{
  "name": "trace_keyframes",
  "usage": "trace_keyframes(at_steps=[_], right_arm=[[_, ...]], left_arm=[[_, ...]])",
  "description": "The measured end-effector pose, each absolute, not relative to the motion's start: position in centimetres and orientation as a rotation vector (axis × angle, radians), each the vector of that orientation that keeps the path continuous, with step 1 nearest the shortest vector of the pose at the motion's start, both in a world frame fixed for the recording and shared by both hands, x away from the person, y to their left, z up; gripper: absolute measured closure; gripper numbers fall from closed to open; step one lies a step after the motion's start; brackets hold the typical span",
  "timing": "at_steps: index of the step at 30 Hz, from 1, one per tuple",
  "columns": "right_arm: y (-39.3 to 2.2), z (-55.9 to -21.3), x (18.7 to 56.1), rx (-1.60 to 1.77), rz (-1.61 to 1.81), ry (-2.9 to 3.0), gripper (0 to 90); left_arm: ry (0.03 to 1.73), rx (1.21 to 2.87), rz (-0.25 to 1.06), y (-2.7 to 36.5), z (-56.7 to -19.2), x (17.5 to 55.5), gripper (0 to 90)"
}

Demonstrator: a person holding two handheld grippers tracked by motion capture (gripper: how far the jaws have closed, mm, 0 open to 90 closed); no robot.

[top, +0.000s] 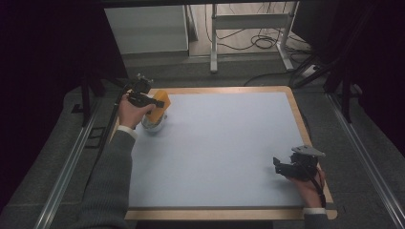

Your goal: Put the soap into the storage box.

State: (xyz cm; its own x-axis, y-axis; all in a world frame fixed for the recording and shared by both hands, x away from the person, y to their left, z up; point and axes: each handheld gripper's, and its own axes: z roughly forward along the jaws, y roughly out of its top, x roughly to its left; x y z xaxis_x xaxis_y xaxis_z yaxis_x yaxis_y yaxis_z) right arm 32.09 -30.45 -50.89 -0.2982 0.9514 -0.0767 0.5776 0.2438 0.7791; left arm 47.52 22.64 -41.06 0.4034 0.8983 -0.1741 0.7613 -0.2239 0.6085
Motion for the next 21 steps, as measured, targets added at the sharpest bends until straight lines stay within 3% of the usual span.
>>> trace_keyframes(at_steps=[21], right_arm=[[-30.7, -50.9, 32.1, 1.398, 0.880, 1.960, 6.1]], left_arm=[[1.545, 1.989, 0.252, 25.1, -44.4, 50.1, 61.0]])
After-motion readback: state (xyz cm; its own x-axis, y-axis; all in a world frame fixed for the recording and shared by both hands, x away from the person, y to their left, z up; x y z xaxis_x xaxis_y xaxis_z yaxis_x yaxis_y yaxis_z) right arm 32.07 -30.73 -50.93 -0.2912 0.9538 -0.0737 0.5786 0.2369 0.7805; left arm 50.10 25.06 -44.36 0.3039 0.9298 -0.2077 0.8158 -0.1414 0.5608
